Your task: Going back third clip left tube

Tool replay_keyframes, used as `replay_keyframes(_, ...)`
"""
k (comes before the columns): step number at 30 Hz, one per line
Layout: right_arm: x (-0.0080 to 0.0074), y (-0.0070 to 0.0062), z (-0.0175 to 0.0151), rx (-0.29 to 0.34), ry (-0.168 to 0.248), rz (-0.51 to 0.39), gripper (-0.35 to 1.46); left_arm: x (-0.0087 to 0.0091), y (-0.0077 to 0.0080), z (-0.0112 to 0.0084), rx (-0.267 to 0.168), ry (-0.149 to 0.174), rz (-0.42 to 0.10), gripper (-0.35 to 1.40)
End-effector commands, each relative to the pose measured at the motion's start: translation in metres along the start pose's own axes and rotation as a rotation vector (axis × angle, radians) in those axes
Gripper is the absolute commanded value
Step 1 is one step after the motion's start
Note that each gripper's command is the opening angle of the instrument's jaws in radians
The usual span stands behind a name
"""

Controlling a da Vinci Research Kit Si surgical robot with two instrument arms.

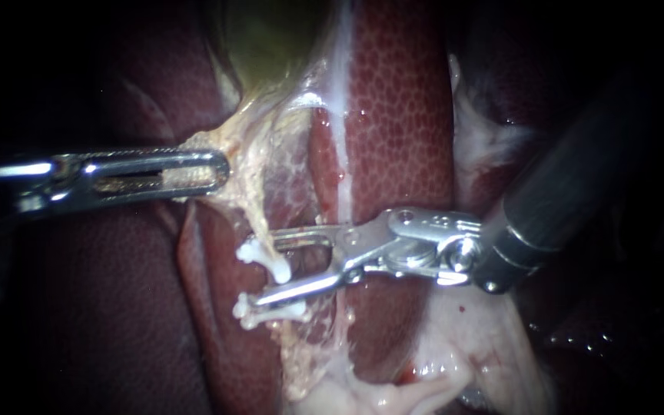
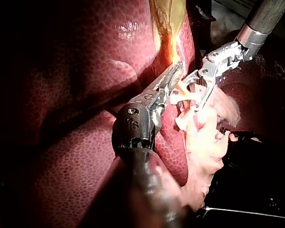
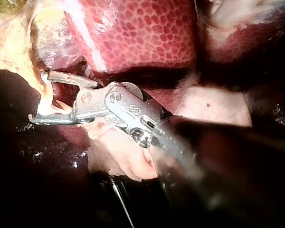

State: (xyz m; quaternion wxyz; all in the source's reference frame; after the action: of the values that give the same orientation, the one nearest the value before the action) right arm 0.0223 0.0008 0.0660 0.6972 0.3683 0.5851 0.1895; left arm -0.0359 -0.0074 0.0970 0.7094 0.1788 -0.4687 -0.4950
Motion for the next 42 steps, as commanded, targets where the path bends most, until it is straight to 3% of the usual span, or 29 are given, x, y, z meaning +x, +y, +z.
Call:
replay_keyframes(1, 0.0001, -0.0001, -0.0003, 0.005, 0.000, 0.006, 0.60, 0.0000, 0.0000, 0.0000, 0.001, 0.000, 0.000, -0.35)
replay_keyframes(12, -0.0004, -0.0005, 0.0010, 0.002, -0.001, 0.000, 0.60, 0.0000, 0.0000, 0.0001, 0.001, 0.000, 0.000, -0.35)
replay_keyframes(23, -0.0005, -0.0021, 0.0029, 0.018, -0.006, -0.010, 0.60, 0.0000, 0.0000, 0.0001, 0.001, 0.000, 0.000, -0.35)
replay_keyframes(36, -0.0008, -0.0008, 0.0009, 0.015, -0.004, -0.004, 0.60, 0.0000, 0.0000, 0.0000, 0.001, 0.000, 0.000, -0.35)
replay_keyframes(42, -0.0005, -0.0009, -0.0011, 0.024, -0.005, 0.001, 0.60, 0.0000, 0.0001, 0.0000, 0.001, 0.000, 0.000, -0.35)
